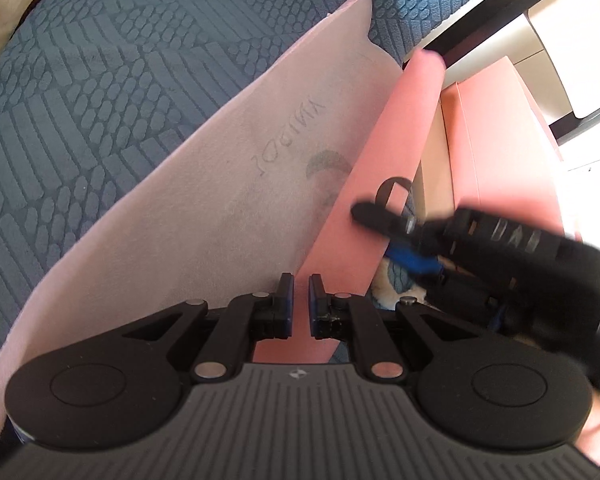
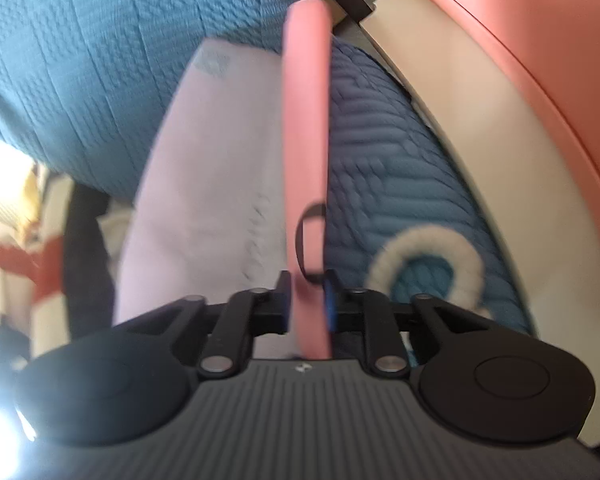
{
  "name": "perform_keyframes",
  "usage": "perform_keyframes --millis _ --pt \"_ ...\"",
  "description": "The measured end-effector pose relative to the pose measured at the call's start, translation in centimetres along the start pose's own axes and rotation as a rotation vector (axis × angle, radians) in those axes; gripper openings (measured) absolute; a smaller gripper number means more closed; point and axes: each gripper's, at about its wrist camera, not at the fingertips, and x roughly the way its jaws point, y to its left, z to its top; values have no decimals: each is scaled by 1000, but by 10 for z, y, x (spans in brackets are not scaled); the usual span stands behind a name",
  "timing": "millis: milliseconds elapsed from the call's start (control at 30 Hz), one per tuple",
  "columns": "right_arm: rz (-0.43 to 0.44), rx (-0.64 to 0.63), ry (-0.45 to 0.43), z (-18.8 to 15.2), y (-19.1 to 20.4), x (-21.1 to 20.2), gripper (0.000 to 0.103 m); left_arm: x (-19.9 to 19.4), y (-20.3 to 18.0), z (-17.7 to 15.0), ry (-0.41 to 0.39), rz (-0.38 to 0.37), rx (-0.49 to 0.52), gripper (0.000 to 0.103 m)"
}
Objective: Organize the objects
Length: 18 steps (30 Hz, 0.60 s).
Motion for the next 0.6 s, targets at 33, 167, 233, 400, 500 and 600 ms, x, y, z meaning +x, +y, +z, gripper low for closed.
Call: perform_keyframes --millis 33,167,233,400,500,600 --pt "-19 -24 3 -3 2 -1 10 0 0 0 -2 3 5 11" --pt "-27 -44 -3 -3 7 0 7 -2 -3 1 -16 9 33 11" --pt "-42 -53 -5 -1 8 -1 7 -4 -8 1 -20 7 56 12" --pt "-46 -64 -12 3 14 -2 6 -8 -21 -3 -47 -44 95 21" --pt "-45 -20 -5 5 10 -5 6 -11 -32 -9 -60 -20 180 25" --pt "-57 -16 -21 6 13 -10 6 -15 -40 -14 -71 -25 237 25"
